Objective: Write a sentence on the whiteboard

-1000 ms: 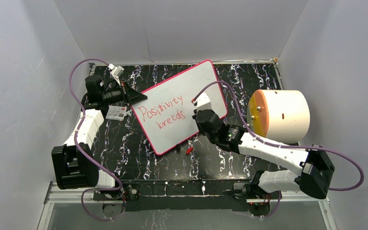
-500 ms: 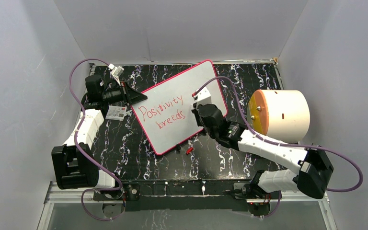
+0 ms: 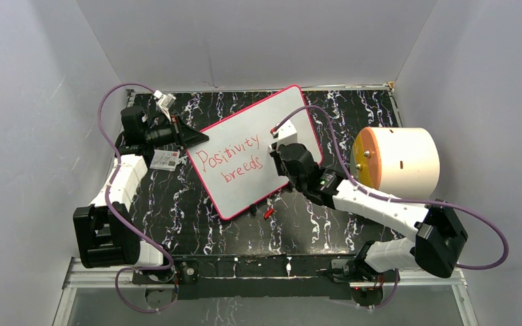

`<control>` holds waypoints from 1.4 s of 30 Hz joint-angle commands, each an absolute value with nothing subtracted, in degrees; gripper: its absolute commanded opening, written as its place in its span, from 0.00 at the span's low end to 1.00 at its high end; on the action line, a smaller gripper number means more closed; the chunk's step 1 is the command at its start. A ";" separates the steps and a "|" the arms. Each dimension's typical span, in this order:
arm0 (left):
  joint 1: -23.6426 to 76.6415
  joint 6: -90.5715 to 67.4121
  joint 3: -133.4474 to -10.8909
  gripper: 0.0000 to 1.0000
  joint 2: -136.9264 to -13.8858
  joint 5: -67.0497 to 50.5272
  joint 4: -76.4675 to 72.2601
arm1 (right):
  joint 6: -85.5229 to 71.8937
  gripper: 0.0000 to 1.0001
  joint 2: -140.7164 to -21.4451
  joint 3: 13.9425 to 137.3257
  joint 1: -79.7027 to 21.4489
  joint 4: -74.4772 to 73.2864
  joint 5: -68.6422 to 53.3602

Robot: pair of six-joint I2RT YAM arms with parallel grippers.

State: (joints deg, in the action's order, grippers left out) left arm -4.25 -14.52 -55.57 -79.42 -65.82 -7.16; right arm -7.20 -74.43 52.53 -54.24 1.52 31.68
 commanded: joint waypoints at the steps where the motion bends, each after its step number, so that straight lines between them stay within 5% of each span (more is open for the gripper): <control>1: -3.10 -9.16 -54.31 0.00 -82.00 -58.93 -2.64 | -8.05 0.00 -74.94 55.41 -53.54 1.98 31.00; 42: -3.14 -9.14 -54.36 0.00 -82.24 -58.80 -2.54 | -8.54 0.00 -73.77 54.73 -53.27 -1.04 31.33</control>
